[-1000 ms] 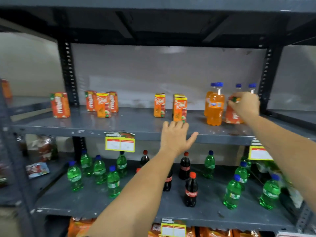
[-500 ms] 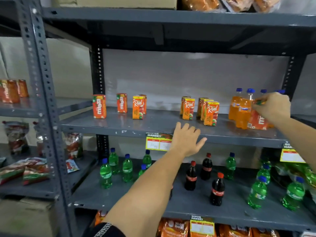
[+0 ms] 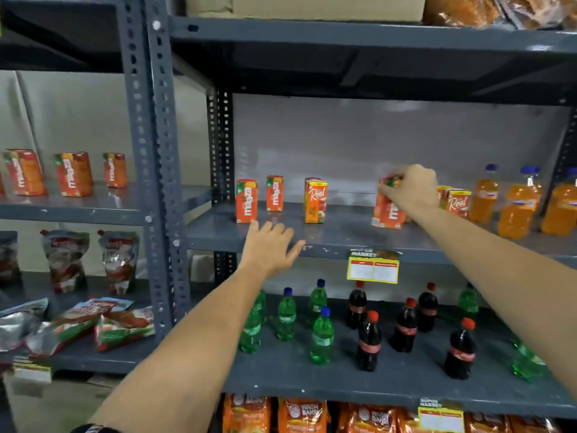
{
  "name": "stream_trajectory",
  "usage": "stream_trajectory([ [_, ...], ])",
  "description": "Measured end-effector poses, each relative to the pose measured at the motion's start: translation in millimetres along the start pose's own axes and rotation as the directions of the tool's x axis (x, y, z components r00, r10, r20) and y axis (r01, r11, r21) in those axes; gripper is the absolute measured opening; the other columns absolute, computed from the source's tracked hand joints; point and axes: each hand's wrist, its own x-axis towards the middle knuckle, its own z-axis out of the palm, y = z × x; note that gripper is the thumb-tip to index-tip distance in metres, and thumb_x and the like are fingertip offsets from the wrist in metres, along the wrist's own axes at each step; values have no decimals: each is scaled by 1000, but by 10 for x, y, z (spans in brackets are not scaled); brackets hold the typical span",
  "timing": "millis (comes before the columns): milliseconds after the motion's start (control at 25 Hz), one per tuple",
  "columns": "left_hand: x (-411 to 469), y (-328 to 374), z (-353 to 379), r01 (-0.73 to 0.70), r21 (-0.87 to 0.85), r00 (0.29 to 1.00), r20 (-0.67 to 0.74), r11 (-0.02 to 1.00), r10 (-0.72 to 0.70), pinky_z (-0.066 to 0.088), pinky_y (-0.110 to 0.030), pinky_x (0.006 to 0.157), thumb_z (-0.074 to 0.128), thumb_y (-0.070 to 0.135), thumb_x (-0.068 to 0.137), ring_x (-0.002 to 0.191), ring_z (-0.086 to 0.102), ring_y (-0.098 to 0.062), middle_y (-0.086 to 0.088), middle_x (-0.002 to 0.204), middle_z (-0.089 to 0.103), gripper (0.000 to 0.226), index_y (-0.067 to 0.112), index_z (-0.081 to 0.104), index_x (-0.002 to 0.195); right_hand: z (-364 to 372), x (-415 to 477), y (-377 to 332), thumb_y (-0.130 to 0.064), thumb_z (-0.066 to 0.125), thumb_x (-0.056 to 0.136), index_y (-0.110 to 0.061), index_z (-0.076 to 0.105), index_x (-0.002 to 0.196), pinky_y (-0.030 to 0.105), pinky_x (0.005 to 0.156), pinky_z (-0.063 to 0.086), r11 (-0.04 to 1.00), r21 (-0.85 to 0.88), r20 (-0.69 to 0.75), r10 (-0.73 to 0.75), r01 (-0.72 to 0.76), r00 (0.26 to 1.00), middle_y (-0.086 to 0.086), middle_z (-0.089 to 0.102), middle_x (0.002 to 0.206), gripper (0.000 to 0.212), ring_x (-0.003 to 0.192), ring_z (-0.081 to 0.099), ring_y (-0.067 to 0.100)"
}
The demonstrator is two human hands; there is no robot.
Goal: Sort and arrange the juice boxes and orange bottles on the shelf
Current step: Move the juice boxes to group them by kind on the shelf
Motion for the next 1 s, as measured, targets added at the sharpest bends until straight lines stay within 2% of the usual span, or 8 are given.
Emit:
stream_trajectory([
  [160,-132,-515,145,40,4,998,-56,999,-40,39,-45,88,25,58,93,103,55,-29,-7,110,64,56,17,58,110,507,-97,-777,-31,71,82,-9,76,97,35,80,55,998,32,39,-63,62,997,14,75,98,27,94,69,31],
  [280,-186,-535,267,36,18,994,-101,999,-34,43,-47,81,28,56,91,96,55,-34,-11,103,64,55,15,60,108,825,-191,-1285,-26,70,81,-9,76,94,34,77,54,995,65,72,-81,77,994,15,75,96,22,94,69,34],
  [400,-175,-544,303,58,2,991,-124,998,-57,43,-48,81,30,56,90,92,56,-35,-14,99,64,56,13,62,107,1070,-279,-1593,-22,69,84,-7,75,94,33,75,53,994,55,82,-96,92,992,15,74,96,19,94,68,33],
  [560,-194,-550,323,67,-2,989,-134,998,-67,42,-48,84,28,55,91,90,54,-34,-14,97,63,56,12,60,106,1112,-313,-1655,-30,67,86,-12,72,93,33,70,52,989,-91,73,-110,116,991,11,73,97,21,92,68,30],
  [720,-183,-533,316,52,-26,990,-127,998,-55,40,-50,89,23,56,91,97,54,-34,-15,103,62,60,13,59,112,1004,-306,-1649,-45,66,82,-17,68,88,32,70,50,970,-180,71,-154,164,986,6,71,95,28,89,68,29],
  [880,-174,-554,316,49,-45,991,-124,998,-54,38,-51,92,23,56,92,100,52,-34,-14,107,60,58,14,56,116,895,-157,-1647,-60,60,81,-23,73,85,32,73,54,990,-97,76,-99,107,992,2,75,90,40,87,70,24],
  [1000,-156,-576,332,27,-73,987,-157,997,-38,39,-48,87,23,58,90,94,52,-33,-13,100,61,59,15,58,110,721,152,-1508,-46,63,86,-20,74,92,36,81,58,988,1,179,-152,154,972,1,75,92,29,86,68,18],
])
